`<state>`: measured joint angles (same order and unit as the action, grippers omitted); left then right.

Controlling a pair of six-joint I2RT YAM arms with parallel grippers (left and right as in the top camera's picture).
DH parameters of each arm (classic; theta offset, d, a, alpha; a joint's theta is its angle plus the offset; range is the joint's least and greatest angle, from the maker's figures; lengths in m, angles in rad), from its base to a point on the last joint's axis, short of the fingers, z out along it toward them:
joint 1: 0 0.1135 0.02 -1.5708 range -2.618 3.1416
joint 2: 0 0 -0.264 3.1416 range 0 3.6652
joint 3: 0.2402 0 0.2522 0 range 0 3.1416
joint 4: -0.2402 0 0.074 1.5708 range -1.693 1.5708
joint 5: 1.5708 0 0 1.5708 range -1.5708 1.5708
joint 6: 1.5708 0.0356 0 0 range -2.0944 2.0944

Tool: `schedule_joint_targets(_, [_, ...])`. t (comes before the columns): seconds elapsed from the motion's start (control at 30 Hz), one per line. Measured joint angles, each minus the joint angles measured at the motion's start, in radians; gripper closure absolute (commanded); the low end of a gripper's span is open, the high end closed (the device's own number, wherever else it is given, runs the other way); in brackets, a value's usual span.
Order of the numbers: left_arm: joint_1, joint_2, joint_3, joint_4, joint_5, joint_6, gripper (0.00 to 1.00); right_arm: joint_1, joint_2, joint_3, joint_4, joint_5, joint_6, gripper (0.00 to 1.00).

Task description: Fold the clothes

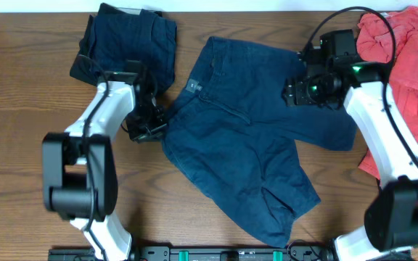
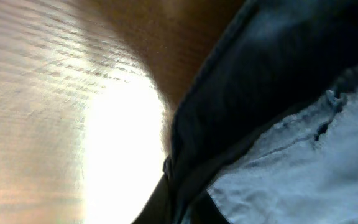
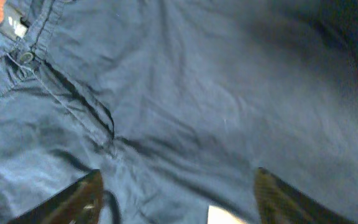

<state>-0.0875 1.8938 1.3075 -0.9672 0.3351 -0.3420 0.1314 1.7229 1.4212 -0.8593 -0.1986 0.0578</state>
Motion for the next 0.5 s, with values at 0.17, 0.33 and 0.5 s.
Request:
schedule_joint_targets(0.17, [0.001,-0.101,0.000,0.010,-0.001,-0.002,0.02,0.000,0.095,0.001,0.050,-0.063,-0.048,0.13])
schedule_joint_targets(0.33, [0.001,-0.159,0.000,0.061,-0.001,-0.002,0.02,0.000,0.214,0.003,0.043,-0.087,-0.067,0.16])
schedule_joint_targets(0.5, [0.001,-0.248,0.000,0.159,-0.001,-0.002,0.02,0.005,0.281,0.003,0.031,-0.093,-0.071,0.15])
